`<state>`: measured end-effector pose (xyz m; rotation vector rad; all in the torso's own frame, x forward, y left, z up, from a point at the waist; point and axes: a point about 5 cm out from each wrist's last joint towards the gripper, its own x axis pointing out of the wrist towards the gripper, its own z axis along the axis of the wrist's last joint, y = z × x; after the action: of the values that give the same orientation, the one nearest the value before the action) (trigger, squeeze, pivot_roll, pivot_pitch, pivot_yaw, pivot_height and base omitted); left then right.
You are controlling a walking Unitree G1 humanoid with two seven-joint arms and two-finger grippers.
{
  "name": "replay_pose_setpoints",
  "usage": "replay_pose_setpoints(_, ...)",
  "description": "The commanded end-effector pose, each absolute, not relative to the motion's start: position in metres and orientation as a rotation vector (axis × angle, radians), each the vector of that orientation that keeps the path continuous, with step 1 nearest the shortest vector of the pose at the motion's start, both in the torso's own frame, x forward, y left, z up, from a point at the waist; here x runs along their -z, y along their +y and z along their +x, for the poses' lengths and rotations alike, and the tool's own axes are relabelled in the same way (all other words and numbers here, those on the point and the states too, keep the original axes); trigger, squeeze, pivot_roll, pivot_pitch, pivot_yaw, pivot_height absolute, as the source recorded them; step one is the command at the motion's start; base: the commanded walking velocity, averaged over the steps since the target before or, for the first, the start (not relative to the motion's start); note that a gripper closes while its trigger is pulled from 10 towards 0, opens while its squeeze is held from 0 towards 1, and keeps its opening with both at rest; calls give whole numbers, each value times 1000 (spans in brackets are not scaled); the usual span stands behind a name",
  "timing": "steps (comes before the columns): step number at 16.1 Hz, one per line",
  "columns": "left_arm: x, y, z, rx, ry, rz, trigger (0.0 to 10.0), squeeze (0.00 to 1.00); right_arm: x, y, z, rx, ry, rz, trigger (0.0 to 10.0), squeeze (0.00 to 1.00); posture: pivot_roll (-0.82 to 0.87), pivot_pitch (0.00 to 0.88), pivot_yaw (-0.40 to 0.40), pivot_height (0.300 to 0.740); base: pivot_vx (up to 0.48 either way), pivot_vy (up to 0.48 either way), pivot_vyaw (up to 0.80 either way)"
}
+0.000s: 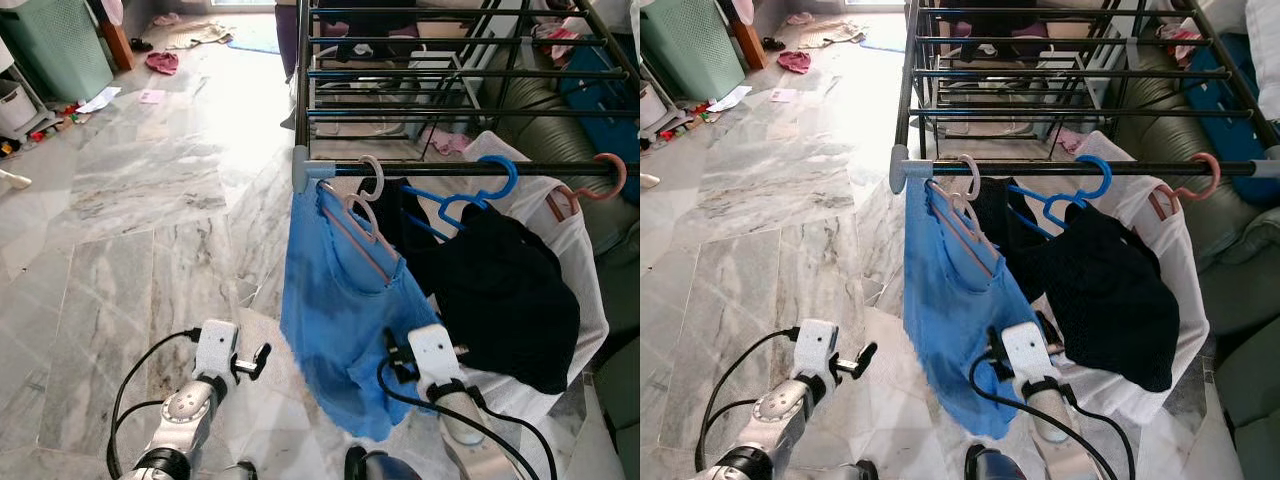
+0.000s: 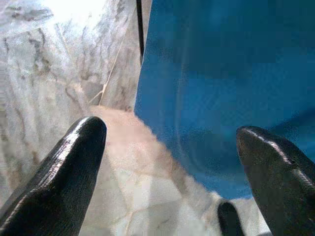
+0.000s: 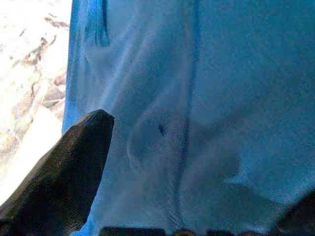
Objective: Hang hanger
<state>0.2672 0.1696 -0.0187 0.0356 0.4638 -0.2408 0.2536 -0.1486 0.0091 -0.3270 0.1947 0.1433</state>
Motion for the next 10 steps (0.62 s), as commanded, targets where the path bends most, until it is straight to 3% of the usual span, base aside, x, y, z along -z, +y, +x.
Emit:
replay_pose_setpoints(1, 30, 174, 256, 240, 531, 65, 10000, 0, -2, -149, 249, -143, 222, -334, 10000, 1000, -190, 125, 11, 740, 0, 0, 0)
replay_pose_setpoints(6, 49, 170, 235, 282, 664, 160, 10000, 0, 39, -157, 224, -93, 468, -190, 10000, 1000, -191, 149, 22, 740, 0, 0, 0)
replay_pose_setpoints(10, 62, 176, 219, 253, 787, 169, 10000, 0, 61, -151, 211, -96, 644, -91, 10000, 1000, -175, 115, -1, 740, 0, 0, 0)
